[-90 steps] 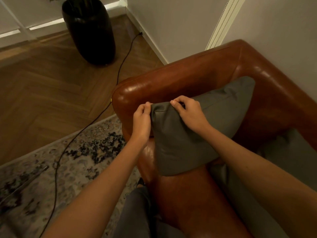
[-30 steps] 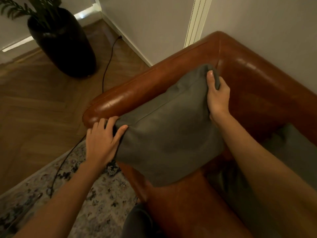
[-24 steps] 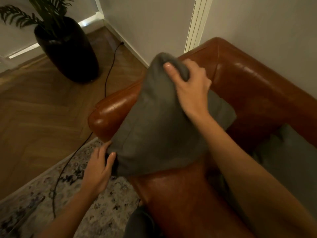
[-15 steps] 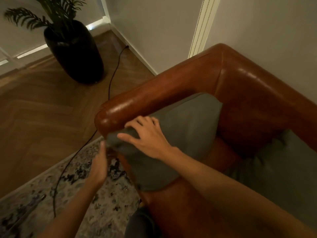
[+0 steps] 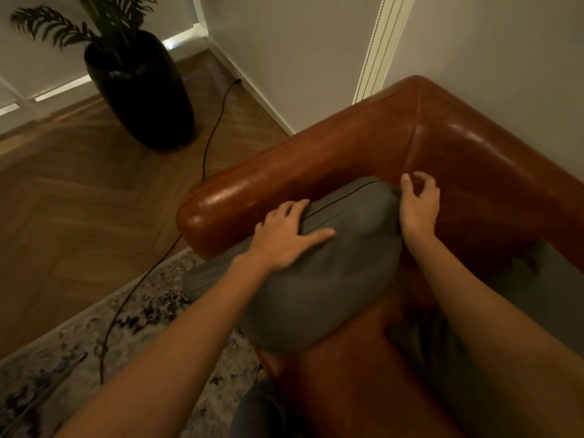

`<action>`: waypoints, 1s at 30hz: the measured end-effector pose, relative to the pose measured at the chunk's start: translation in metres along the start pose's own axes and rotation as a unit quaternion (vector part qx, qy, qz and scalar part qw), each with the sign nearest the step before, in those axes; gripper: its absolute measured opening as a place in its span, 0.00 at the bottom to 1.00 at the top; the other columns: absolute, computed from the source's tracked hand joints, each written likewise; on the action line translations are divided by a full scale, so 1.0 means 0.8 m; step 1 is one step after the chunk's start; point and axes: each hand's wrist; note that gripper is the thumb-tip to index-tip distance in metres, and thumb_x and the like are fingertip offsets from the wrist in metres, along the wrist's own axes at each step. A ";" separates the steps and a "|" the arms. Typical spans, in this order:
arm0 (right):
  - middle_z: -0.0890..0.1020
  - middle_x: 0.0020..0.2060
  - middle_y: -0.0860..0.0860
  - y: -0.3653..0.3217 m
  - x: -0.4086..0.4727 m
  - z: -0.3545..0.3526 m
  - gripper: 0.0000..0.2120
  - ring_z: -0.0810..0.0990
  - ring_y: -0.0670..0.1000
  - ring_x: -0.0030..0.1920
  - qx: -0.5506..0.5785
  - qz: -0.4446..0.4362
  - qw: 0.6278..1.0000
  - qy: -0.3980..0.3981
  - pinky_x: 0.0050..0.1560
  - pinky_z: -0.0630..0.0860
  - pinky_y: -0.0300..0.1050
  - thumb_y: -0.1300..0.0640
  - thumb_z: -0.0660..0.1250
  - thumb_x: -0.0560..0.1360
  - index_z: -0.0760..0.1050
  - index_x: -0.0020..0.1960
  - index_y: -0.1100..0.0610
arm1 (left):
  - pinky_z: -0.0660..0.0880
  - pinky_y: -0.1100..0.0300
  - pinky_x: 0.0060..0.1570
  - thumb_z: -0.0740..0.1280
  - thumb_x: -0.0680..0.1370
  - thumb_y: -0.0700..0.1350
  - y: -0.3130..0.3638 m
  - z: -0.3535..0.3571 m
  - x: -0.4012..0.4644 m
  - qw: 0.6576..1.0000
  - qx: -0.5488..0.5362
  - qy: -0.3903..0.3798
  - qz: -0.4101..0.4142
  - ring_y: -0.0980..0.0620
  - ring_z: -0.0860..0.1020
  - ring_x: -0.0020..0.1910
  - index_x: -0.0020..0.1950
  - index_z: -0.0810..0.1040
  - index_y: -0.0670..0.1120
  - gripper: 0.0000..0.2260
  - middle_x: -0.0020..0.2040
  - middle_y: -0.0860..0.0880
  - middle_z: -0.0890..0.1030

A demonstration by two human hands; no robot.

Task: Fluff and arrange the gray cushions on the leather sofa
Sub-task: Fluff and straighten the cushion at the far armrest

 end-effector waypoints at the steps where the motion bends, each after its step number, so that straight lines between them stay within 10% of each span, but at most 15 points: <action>1: 0.70 0.68 0.51 0.007 0.000 0.001 0.25 0.69 0.54 0.68 0.047 0.060 0.997 -0.032 0.68 0.67 0.53 0.39 0.58 0.79 0.68 0.70 0.51 | 0.54 0.38 0.71 0.57 0.69 0.76 0.002 0.012 0.005 0.999 0.030 -0.024 -0.015 0.42 0.55 0.76 0.78 0.48 0.59 0.43 0.79 0.49 0.53; 9: 0.81 0.56 0.50 0.003 -0.007 0.016 0.15 0.78 0.54 0.56 0.190 0.173 0.964 -0.074 0.61 0.75 0.57 0.44 0.65 0.71 0.79 0.55 0.46 | 0.63 0.41 0.65 0.59 0.62 0.79 -0.003 0.028 -0.015 0.994 0.098 0.033 -0.017 0.41 0.66 0.68 0.79 0.42 0.56 0.53 0.74 0.46 0.63; 19: 0.78 0.55 0.46 -0.162 -0.096 -0.015 0.12 0.74 0.50 0.59 0.177 -0.076 0.979 -0.066 0.64 0.72 0.54 0.47 0.64 0.71 0.78 0.53 0.43 | 0.65 0.48 0.69 0.72 0.61 0.72 -0.014 0.004 -0.096 0.951 -0.206 0.230 0.012 0.55 0.66 0.69 0.75 0.54 0.64 0.47 0.72 0.58 0.66; 24: 0.73 0.58 0.48 -0.182 -0.152 0.021 0.12 0.64 0.45 0.59 0.012 -0.247 0.964 -0.096 0.64 0.57 0.43 0.48 0.62 0.79 0.75 0.61 0.48 | 0.70 0.59 0.65 0.78 0.60 0.61 -0.048 0.018 -0.097 0.932 -0.320 0.171 -0.020 0.59 0.70 0.66 0.74 0.61 0.59 0.46 0.68 0.59 0.71; 30: 0.77 0.57 0.49 -0.115 -0.138 0.052 0.13 0.70 0.52 0.61 -0.078 -0.310 0.924 -0.210 0.65 0.63 0.47 0.47 0.60 0.81 0.79 0.60 0.49 | 0.68 0.49 0.69 0.83 0.57 0.54 -0.090 0.040 -0.098 0.928 -0.364 0.050 -0.057 0.54 0.67 0.72 0.79 0.51 0.53 0.58 0.74 0.55 0.65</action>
Point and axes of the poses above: each hand's wrist, its own x-axis towards the middle knuckle, its own z-axis out of the palm, y = z × x
